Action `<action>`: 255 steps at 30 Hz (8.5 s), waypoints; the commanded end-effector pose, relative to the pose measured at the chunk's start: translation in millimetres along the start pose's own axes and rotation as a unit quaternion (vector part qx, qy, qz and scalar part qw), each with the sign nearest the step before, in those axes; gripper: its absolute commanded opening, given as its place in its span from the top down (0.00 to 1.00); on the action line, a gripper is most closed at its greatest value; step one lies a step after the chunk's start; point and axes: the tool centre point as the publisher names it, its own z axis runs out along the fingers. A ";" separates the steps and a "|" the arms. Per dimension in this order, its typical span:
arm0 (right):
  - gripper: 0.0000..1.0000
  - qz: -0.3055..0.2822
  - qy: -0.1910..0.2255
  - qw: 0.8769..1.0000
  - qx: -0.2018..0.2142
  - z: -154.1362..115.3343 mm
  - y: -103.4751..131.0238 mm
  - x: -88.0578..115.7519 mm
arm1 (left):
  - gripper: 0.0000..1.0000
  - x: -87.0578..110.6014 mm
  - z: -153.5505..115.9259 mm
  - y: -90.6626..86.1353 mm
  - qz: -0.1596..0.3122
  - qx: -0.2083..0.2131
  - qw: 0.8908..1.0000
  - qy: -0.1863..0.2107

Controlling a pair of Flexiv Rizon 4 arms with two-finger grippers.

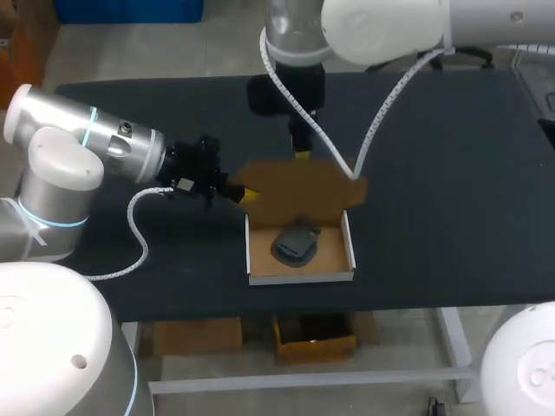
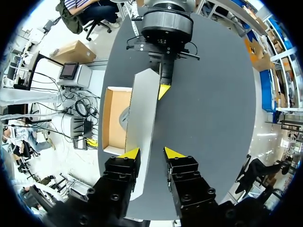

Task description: Assemble the packaging by folding the flat box into shape, placing the metal phone stand inside, and closing the box properly

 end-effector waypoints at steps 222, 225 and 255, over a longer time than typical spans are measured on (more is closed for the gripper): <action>0.00 0.408 0.121 0.873 -0.238 29.4 -82.4 5.1 | 1.00 20.6 7.8 21.2 0.255 0.002 0.956 -0.143; 0.00 0.408 0.121 0.873 -0.238 29.4 -82.4 5.1 | 1.00 22.6 8.6 21.8 0.263 -0.002 0.953 -0.147; 0.00 0.618 0.279 0.717 -0.163 58.1 -77.6 64.0 | 1.00 29.6 17.5 20.6 0.325 -0.013 0.927 -0.187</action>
